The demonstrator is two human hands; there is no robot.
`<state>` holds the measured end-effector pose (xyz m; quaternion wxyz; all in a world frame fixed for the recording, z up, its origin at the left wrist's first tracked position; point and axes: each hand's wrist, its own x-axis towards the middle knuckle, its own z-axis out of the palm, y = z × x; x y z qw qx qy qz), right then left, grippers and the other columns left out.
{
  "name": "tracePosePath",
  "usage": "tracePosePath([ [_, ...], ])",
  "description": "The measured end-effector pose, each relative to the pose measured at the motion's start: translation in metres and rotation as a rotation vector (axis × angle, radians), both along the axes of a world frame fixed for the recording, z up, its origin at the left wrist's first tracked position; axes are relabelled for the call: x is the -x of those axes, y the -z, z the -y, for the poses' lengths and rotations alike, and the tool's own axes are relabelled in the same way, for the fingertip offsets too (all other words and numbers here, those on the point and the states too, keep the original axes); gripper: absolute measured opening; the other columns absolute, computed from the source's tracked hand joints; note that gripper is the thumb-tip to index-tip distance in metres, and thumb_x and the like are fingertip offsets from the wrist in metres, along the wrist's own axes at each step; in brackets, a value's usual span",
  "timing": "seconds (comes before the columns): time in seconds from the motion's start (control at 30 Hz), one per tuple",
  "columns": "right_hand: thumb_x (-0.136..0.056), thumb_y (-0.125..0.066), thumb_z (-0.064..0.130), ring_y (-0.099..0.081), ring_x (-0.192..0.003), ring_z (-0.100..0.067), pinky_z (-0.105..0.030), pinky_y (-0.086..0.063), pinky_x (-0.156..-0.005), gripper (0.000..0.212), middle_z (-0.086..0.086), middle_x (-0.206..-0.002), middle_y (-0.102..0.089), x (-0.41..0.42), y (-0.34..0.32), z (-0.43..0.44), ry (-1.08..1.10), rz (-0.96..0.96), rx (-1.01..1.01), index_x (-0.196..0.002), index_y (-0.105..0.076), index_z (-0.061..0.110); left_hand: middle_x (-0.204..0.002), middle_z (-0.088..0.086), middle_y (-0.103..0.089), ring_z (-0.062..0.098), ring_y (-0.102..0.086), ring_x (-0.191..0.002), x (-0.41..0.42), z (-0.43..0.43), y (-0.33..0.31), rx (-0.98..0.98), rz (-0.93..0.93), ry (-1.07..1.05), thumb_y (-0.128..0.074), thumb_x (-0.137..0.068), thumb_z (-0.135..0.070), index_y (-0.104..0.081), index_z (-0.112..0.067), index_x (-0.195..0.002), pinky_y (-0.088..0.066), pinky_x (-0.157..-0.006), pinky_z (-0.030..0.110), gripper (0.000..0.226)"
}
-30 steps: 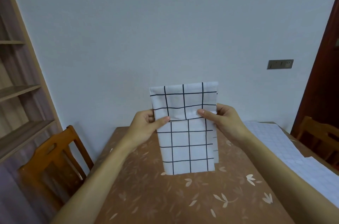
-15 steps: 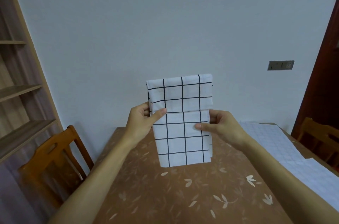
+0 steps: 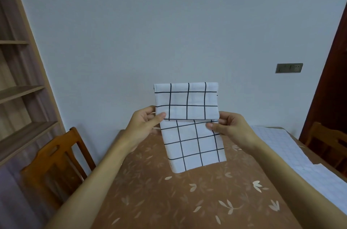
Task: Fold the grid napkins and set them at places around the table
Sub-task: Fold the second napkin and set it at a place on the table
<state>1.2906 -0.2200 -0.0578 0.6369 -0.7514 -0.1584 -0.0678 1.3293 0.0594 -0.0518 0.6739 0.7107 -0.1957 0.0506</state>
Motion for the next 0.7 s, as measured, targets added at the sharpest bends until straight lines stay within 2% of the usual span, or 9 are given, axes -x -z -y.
tracePosePath([
  [0.07, -0.090, -0.071, 0.007, -0.072, -0.108, -0.020, -0.036, -0.055, -0.099, 0.029, -0.004, -0.112, -0.077, 0.004, -0.002, 0.000, -0.044, -0.008, -0.015, -0.119, -0.071, 0.012, -0.104, 0.005, -0.079, 0.023, -0.075, -0.100, 0.000, 0.001, 0.003, 0.015, 0.040, -0.043, -0.065, -0.095, -0.011, -0.071, -0.009, -0.113, -0.061, -0.086, 0.036, 0.019],
  [0.17, -0.089, -0.073, 0.014, -0.067, -0.118, -0.018, -0.037, -0.048, -0.102, 0.040, 0.001, -0.125, -0.072, 0.004, -0.003, -0.001, -0.115, -0.024, 0.002, -0.128, -0.065, 0.019, -0.101, 0.010, -0.079, 0.023, -0.075, -0.097, 0.000, 0.005, 0.007, 0.044, 0.085, -0.095, -0.066, -0.094, -0.008, -0.071, -0.001, -0.108, -0.060, -0.085, 0.027, 0.017],
  [0.27, -0.092, -0.070, 0.019, -0.067, -0.117, -0.016, -0.037, -0.050, -0.101, 0.039, 0.003, -0.125, -0.071, 0.004, -0.005, -0.006, -0.074, -0.032, -0.034, -0.130, -0.062, 0.019, -0.098, 0.008, -0.079, 0.017, -0.075, -0.093, 0.001, 0.008, 0.009, 0.044, 0.093, -0.093, -0.067, -0.094, -0.008, -0.072, -0.001, -0.106, -0.058, -0.080, 0.023, 0.015],
  [0.4, -0.090, -0.073, 0.022, -0.075, -0.100, -0.020, -0.034, -0.058, -0.087, 0.027, 0.000, -0.105, -0.078, -0.001, -0.008, -0.011, 0.080, -0.019, -0.065, -0.116, -0.070, 0.015, -0.097, 0.005, -0.079, 0.014, -0.075, -0.091, 0.003, 0.010, 0.007, 0.043, 0.087, -0.057, -0.068, -0.093, -0.009, -0.072, -0.006, -0.102, -0.057, -0.078, 0.020, 0.010],
  [0.5, -0.090, -0.073, 0.029, -0.074, -0.086, -0.018, -0.026, -0.058, -0.074, 0.017, 0.002, -0.086, -0.077, 0.000, -0.009, -0.010, 0.138, 0.002, -0.054, -0.101, -0.076, 0.016, -0.104, 0.006, -0.079, 0.019, -0.075, -0.099, 0.004, 0.007, 0.005, 0.031, 0.053, 0.008, -0.070, -0.090, -0.004, -0.070, -0.005, -0.112, -0.059, -0.084, 0.025, 0.022],
  [0.6, -0.091, -0.071, 0.037, -0.062, -0.068, -0.019, -0.031, -0.053, -0.068, 0.020, 0.001, -0.072, -0.066, 0.000, -0.010, -0.011, 0.160, 0.026, -0.038, -0.083, -0.075, 0.019, -0.107, 0.006, -0.078, 0.021, -0.075, -0.101, 0.004, 0.005, 0.004, -0.012, 0.038, 0.046, -0.072, -0.087, -0.001, -0.067, -0.006, -0.118, -0.059, -0.085, 0.026, 0.032],
  [0.67, -0.093, -0.067, 0.041, -0.046, -0.055, -0.012, -0.023, -0.042, -0.057, 0.029, 0.007, -0.061, -0.053, 0.000, -0.009, -0.013, 0.189, 0.035, 0.017, -0.071, -0.068, 0.023, -0.108, 0.007, -0.078, 0.022, -0.074, -0.102, 0.004, 0.004, 0.004, -0.022, 0.032, 0.056, -0.071, -0.089, -0.002, -0.066, -0.006, -0.120, -0.059, -0.086, 0.026, 0.032],
  [0.7, -0.093, -0.065, 0.042, -0.043, -0.053, -0.011, -0.022, -0.039, -0.055, 0.030, 0.009, -0.059, -0.051, 0.000, -0.009, -0.014, 0.194, 0.038, 0.036, -0.071, -0.068, 0.022, -0.107, 0.008, -0.078, 0.022, -0.075, -0.101, 0.004, 0.005, 0.004, -0.033, 0.034, 0.058, -0.069, -0.091, -0.004, -0.065, -0.006, -0.121, -0.059, -0.087, 0.028, 0.031],
])
